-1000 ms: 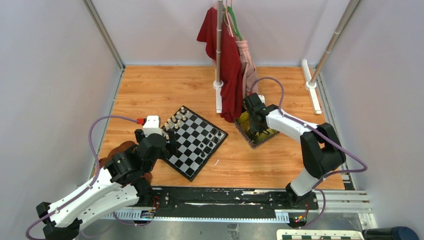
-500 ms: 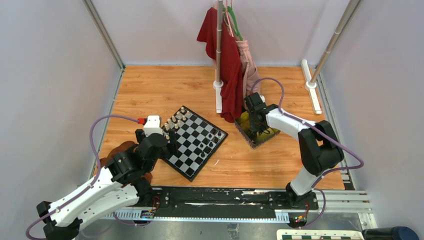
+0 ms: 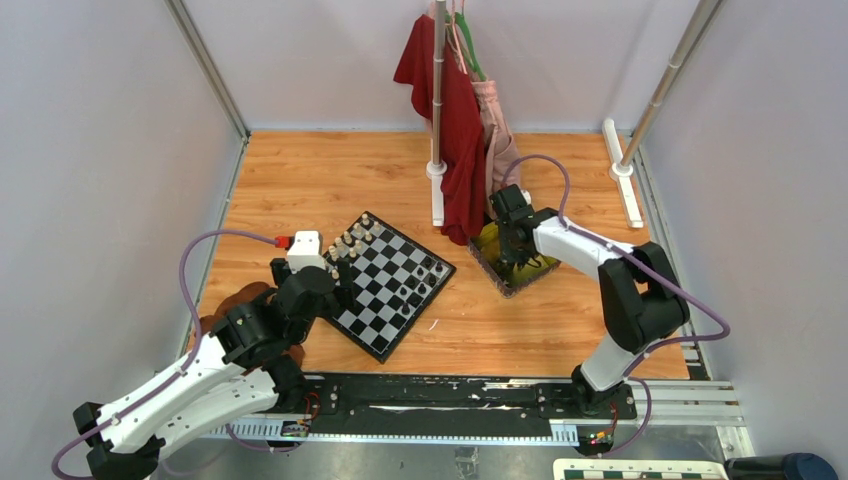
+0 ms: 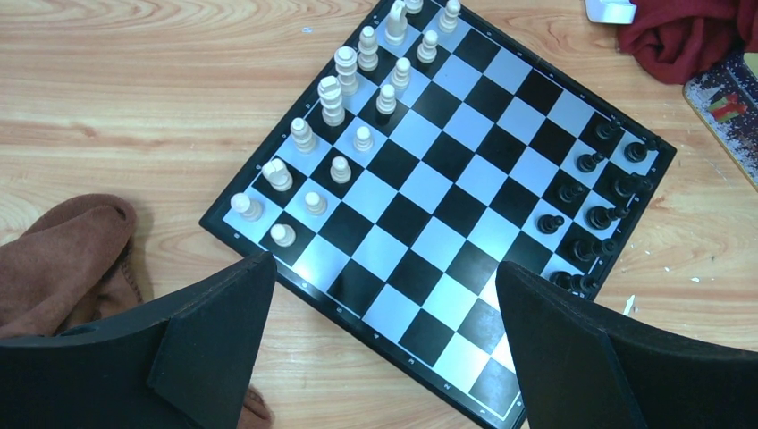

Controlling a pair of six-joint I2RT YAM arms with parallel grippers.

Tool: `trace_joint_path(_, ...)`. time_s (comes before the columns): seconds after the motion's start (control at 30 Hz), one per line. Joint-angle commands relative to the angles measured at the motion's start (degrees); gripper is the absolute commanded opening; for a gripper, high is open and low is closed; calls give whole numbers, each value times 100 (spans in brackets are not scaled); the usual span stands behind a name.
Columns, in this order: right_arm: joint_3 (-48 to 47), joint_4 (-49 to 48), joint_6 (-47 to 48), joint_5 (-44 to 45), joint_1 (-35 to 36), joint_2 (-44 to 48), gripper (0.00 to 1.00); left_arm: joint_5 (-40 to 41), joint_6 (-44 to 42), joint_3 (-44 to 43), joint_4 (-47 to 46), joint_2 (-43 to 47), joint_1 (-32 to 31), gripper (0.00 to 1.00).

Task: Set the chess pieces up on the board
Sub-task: Pick up the chess piece from the storage box, then place the chess piece on the chessboard.

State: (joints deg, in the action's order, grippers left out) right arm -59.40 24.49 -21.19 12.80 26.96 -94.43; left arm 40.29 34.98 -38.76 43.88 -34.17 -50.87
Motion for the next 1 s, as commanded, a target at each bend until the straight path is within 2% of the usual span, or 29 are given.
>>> trace_joint_path(0.0, -66, 252, 39, 66, -79, 396, 0, 154, 91, 41, 59, 79, -73, 100)
trace_joint_path(0.37, -201, 633, 258, 111, 376, 1280, 0, 162, 70, 33, 59, 130, -81, 100)
trace_joint_path(0.7, -725, 1162, 355, 363, 2288, 1558, 0, 673, 416, -80, 428, 242, -78, 100)
trace_joint_path(0.97, -1257, 1273, 327, 232, 3742, 924, 0, 1178, 825, -300, 926, 661, -76, 100)
